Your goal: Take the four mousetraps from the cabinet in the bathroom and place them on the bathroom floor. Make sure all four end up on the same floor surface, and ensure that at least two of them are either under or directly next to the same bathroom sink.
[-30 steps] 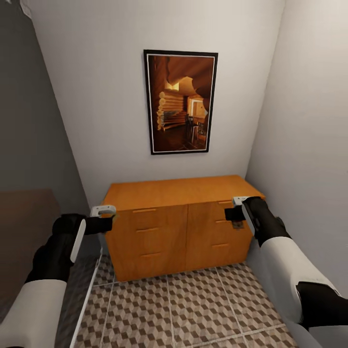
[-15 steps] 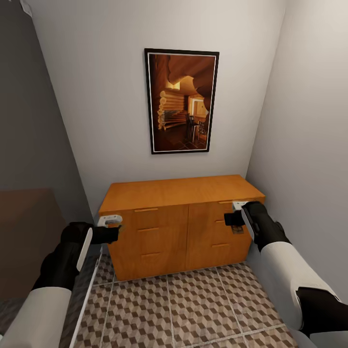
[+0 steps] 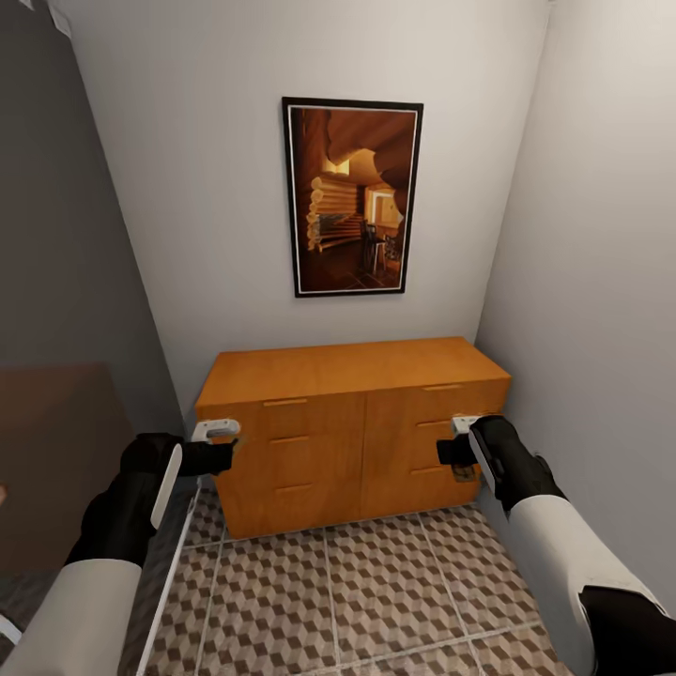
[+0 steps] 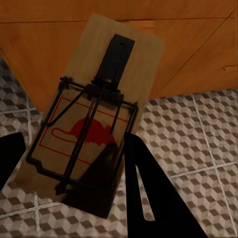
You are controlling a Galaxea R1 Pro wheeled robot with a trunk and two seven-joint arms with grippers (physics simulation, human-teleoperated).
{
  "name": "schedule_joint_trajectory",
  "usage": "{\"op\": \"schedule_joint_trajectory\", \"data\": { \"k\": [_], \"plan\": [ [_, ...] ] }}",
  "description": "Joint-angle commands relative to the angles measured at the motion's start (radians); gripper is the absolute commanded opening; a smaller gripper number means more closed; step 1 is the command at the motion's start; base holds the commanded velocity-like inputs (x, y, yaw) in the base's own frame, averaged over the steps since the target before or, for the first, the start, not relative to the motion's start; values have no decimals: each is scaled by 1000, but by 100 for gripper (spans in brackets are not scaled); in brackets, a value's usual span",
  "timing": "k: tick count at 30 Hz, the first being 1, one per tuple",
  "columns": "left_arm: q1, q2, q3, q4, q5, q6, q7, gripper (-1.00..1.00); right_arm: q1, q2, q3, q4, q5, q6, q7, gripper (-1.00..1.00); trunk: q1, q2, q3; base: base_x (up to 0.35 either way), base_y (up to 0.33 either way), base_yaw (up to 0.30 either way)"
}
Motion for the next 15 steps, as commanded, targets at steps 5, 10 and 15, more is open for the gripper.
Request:
{"op": "schedule_joint_trajectory", "data": {
  "k": [5, 10, 15],
  "plan": [
    [-1, 1, 1, -1, -5, 4, -8, -100, 28, 1, -3, -1, 10, 4, 8, -100, 0, -1, -1, -294, 0, 0],
    [-1, 1, 1, -1, -5, 4, -8, -100, 56, 0, -3, -1, 11, 4, 8, -100, 0, -1, -1, -91, 0, 0],
    [-1, 0, 1, -1, -4, 4, -8, -100, 64, 0, -3, -1, 11, 4, 7, -100, 0, -1, -1, -23, 0, 0]
  ]
}}
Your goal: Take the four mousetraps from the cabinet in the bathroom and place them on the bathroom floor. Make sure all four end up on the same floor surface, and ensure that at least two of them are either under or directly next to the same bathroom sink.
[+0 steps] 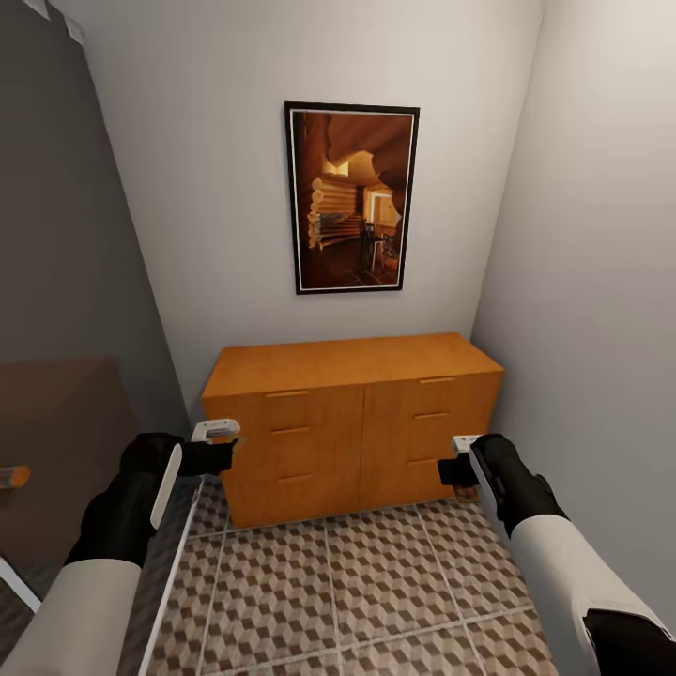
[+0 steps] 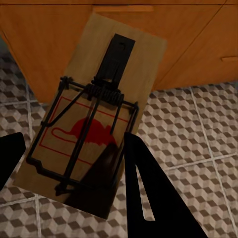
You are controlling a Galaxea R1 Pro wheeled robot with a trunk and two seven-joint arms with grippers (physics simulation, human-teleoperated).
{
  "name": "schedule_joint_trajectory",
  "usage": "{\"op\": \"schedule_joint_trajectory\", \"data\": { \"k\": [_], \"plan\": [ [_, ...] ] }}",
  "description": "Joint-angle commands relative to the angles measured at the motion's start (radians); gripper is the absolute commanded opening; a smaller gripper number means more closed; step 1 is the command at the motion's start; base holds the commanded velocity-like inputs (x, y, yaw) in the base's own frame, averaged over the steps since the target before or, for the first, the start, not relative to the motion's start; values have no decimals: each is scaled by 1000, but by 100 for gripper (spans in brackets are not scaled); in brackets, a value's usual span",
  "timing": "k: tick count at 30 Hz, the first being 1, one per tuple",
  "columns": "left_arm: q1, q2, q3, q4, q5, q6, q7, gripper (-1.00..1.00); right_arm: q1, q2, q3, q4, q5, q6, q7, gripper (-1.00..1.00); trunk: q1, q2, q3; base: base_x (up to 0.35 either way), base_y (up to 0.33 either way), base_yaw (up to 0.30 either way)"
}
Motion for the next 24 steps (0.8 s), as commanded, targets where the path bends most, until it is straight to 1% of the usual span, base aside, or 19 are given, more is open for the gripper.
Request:
{"op": "schedule_joint_trajectory", "data": {
  "k": [1, 24],
  "plan": [
    [-1, 0, 1, -1, -6, 4, -7, -100, -1, 0, -2, -1, 10, 4, 9, -100, 0, -1, -1, -137, 0, 0],
    [-1, -1, 1, -1, -9, 4, -6, -100, -1, 0, -2, -1, 10, 4, 9, -100, 0, -1, -1, -339, 0, 0]
  ]
}}
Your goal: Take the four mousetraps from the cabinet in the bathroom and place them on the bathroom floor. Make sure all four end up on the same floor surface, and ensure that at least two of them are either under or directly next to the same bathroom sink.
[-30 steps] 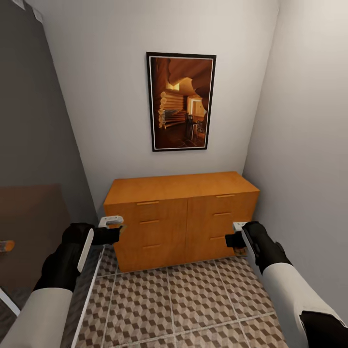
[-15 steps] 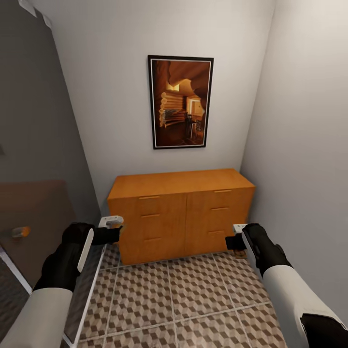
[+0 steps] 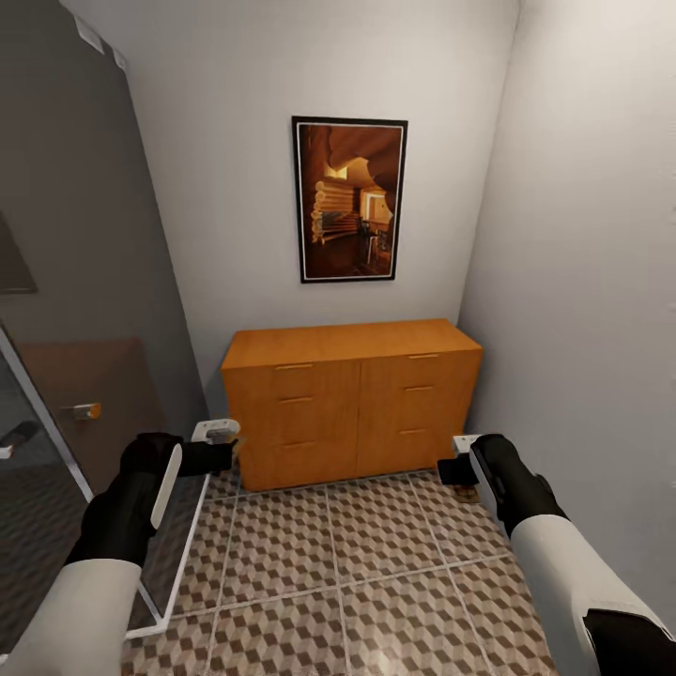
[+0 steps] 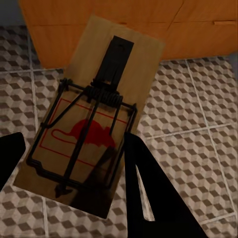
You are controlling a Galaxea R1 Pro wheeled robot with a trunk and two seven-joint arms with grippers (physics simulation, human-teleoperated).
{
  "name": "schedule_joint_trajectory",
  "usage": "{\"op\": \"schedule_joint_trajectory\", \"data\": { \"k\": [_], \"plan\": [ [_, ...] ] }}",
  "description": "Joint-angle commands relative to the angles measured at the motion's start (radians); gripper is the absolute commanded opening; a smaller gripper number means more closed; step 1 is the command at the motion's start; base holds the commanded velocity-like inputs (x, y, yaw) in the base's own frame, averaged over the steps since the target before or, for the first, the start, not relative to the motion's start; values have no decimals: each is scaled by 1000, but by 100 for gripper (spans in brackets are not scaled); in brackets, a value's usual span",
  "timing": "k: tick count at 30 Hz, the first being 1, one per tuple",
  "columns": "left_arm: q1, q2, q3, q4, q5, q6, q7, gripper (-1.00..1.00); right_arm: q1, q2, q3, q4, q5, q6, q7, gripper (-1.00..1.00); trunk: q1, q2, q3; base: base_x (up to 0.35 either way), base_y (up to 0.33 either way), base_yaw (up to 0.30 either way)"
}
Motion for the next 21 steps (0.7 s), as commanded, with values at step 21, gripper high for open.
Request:
{"op": "schedule_joint_trajectory", "data": {
  "k": [21],
  "plan": [
    [-1, 0, 1, -1, -7, 4, -7, -100, -1, 2, -2, -1, 10, 2, 8, -100, 0, -1, -1, -346, 0, 0]
  ]
}}
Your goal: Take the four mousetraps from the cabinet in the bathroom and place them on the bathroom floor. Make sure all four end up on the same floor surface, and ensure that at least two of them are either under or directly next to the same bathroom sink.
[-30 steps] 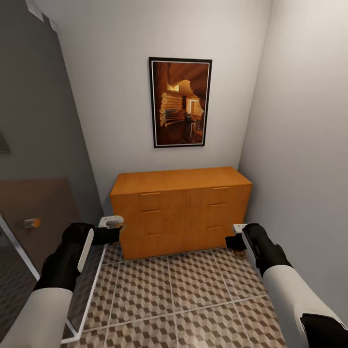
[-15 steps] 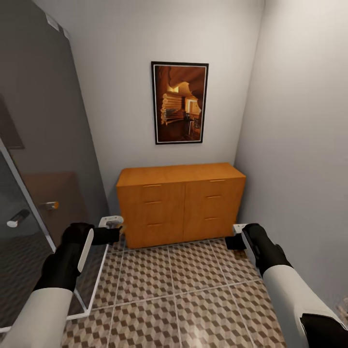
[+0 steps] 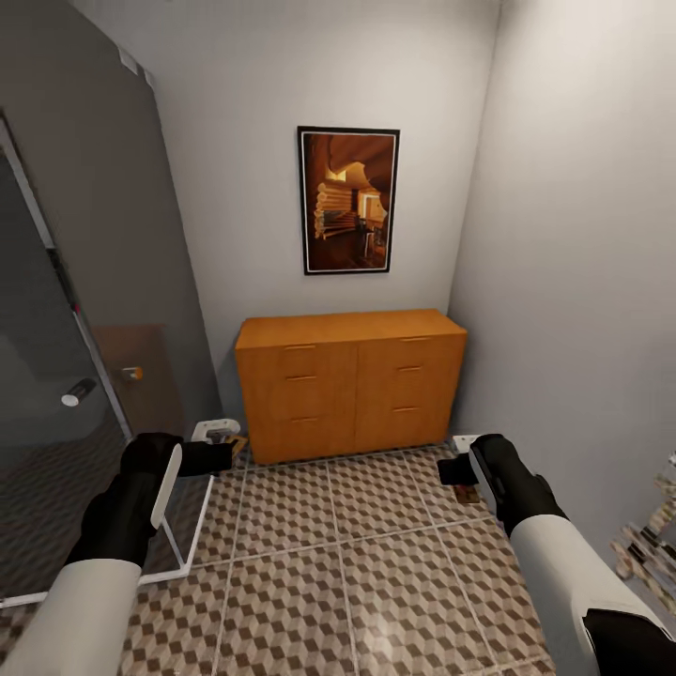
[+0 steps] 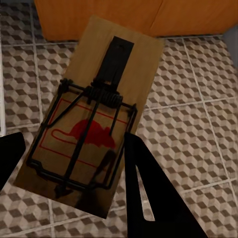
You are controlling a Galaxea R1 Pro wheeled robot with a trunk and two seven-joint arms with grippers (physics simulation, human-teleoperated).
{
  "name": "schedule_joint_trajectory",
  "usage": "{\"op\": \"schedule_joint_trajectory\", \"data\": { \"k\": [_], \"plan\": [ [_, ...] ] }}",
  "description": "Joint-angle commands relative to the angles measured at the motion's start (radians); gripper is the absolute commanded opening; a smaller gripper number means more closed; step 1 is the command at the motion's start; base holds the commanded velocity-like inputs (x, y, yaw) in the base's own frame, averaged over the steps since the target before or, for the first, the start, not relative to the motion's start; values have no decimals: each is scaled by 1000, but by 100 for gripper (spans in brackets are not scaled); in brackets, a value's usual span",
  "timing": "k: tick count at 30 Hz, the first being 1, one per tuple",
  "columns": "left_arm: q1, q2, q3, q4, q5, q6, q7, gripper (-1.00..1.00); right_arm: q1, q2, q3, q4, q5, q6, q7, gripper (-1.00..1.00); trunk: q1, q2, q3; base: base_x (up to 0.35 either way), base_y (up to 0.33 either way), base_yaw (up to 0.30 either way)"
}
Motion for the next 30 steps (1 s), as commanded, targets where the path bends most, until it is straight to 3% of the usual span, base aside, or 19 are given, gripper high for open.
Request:
{"op": "schedule_joint_trajectory", "data": {
  "k": [1, 30],
  "plan": [
    [-1, 0, 1, -1, -7, 4, -7, -100, -1, 0, -3, -1, 10, 3, 8, -100, 0, -1, -1, -345, 0, 0],
    [-1, 1, 1, -1, -7, 4, -7, -100, 0, 4, -3, -1, 9, 3, 5, -100, 0, -1, -1, -345, 0, 0]
  ]
}}
